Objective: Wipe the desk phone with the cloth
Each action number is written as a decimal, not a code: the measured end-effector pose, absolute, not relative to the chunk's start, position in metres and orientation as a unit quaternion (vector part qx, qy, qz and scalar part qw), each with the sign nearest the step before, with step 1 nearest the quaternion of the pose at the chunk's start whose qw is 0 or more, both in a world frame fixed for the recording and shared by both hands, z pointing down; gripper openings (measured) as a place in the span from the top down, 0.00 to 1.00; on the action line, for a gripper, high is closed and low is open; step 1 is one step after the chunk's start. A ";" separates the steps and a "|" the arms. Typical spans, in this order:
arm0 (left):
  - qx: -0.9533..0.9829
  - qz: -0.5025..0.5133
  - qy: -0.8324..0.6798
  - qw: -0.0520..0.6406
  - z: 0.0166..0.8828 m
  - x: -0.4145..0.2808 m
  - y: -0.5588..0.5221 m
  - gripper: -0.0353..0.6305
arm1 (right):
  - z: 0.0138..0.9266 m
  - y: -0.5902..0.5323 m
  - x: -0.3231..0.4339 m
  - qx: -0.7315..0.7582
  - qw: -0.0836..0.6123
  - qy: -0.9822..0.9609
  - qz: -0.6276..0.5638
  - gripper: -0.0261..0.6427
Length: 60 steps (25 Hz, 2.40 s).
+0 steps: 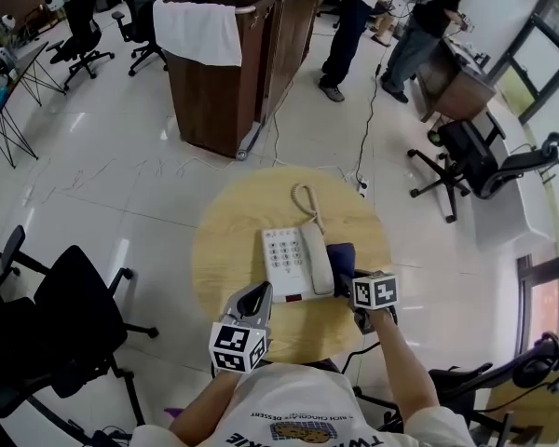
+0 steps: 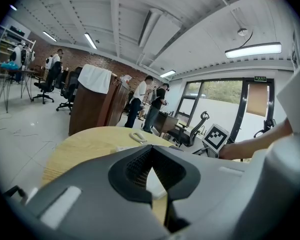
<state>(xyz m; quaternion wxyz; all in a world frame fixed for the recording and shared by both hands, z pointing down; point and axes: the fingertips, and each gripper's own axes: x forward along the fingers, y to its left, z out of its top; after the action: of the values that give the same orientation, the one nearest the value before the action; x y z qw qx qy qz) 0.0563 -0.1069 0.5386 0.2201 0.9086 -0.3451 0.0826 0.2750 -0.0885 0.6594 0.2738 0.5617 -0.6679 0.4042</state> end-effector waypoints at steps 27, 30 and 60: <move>0.902 0.083 -0.353 0.235 0.542 0.052 -0.128 0.96 | 0.641 -0.215 0.289 0.564 0.331 -0.686 0.320 0.86; 0.906 0.079 -0.346 0.231 0.538 0.057 -0.130 0.96 | 0.630 -0.231 0.288 0.562 0.327 -0.695 0.307 0.86; 0.906 0.073 -0.348 0.229 0.527 0.064 -0.124 0.96 | 0.630 -0.317 0.135 0.421 0.435 -0.769 0.205 0.86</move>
<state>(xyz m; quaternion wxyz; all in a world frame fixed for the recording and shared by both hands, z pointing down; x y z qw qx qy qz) 0.0643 -0.1238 0.5270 0.2287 0.9062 -0.3481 0.0730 0.1350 -0.3173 0.6297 0.4354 0.4212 -0.7688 0.2048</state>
